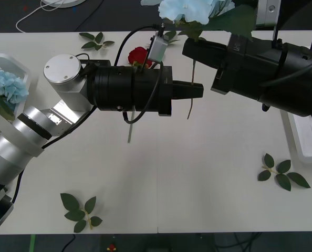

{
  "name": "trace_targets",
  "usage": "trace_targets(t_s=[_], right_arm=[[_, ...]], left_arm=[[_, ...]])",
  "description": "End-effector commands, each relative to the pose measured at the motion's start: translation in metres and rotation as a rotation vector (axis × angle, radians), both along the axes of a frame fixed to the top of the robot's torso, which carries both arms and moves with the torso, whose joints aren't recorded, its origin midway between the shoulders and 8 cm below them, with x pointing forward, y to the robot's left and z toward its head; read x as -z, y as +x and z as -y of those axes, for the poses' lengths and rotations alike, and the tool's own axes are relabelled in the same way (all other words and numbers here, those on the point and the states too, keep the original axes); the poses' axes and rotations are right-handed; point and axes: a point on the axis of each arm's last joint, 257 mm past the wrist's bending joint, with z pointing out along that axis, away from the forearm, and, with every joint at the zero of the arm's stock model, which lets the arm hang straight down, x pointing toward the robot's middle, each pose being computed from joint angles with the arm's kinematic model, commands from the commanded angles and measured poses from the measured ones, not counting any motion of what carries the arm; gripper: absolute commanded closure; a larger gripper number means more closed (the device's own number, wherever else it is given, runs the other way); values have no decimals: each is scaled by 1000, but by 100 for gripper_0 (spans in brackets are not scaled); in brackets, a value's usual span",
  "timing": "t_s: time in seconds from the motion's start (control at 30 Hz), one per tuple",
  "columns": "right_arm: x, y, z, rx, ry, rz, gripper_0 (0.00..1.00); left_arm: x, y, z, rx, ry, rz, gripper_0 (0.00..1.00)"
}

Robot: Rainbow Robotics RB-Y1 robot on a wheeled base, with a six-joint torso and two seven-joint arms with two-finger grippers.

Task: Place the red flowers into the right box and the blue flowers into the left box. If a person shows an open palm, hand one flower to the person first, then continue sorting.

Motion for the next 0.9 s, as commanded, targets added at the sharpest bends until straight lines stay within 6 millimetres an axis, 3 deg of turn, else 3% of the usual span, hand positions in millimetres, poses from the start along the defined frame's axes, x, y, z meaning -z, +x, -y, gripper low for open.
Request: trace_targets(t_s=[0.03, 0.07, 0.1, 0.17, 0.2, 0.9], right_arm=[[-11, -15, -8, -29, 27, 34, 100], [-11, -15, -9, -30, 26, 33, 100], [-11, -15, -9, -31, 28, 29, 86], [-11, -14, -8, -29, 30, 29, 12], [-11, -14, -8, -26, 32, 30, 0], [-13, -13, -7, -23, 34, 28, 0]], left_arm=[[-15, -4, 1, 11, -8, 91, 100], [-15, -4, 0, 10, -8, 91, 100], [-15, -5, 0, 11, -8, 91, 100], [-15, -4, 0, 8, -9, 91, 100], [-15, -4, 0, 8, -9, 91, 100], [-12, 1, -7, -5, 5, 91, 100]])
